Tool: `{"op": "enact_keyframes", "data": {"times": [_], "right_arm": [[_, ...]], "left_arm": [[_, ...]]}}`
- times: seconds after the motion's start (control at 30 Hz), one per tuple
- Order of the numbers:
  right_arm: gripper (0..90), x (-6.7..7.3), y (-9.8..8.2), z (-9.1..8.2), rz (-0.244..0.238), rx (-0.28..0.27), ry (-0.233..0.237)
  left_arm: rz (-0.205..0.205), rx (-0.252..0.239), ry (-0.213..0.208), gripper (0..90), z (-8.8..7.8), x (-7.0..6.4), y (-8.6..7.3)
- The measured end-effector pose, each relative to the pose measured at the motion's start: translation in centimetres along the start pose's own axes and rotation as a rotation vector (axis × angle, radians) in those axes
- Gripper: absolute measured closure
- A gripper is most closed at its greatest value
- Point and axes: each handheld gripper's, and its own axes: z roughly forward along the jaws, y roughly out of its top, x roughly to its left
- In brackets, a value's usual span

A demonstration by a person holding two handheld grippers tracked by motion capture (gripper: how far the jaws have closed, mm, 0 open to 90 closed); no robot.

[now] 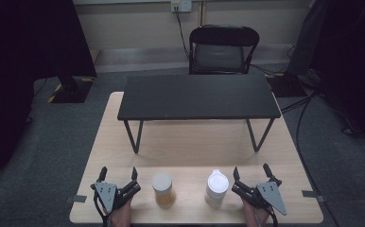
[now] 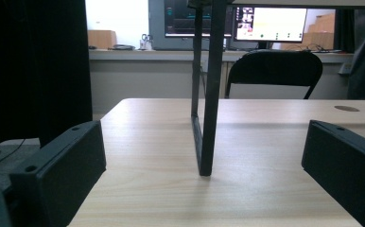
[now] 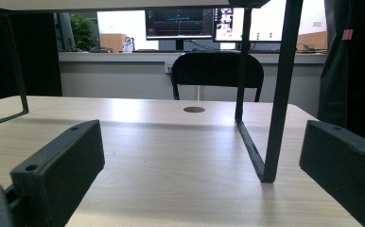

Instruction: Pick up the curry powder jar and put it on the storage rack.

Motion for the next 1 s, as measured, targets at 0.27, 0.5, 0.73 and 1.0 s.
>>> {"op": "enact_keyframes", "data": {"times": [0.27, 0.5, 0.73, 1.0], "right_arm": [[0.0, 0.0, 0.0, 0.0, 0.000, 0.000, 0.000], [0.0, 0.0, 0.0, 0.0, -0.001, 0.000, 0.000], [0.0, 0.0, 0.0, 0.0, -0.001, 0.000, 0.000], [0.0, 0.0, 0.0, 0.0, -0.001, 0.000, 0.000]], "left_arm": [[-0.010, 0.011, -0.012, 0.0, 0.1, 0.2, 0.2], [-0.025, 0.039, -0.048, 0.0, 0.0, 0.5, 1.0], [-0.062, 0.016, -0.071, 0.0, -0.9, 0.2, 2.0], [-0.097, -0.002, -0.132, 0.0, -2.0, 0.5, 3.1]]}}
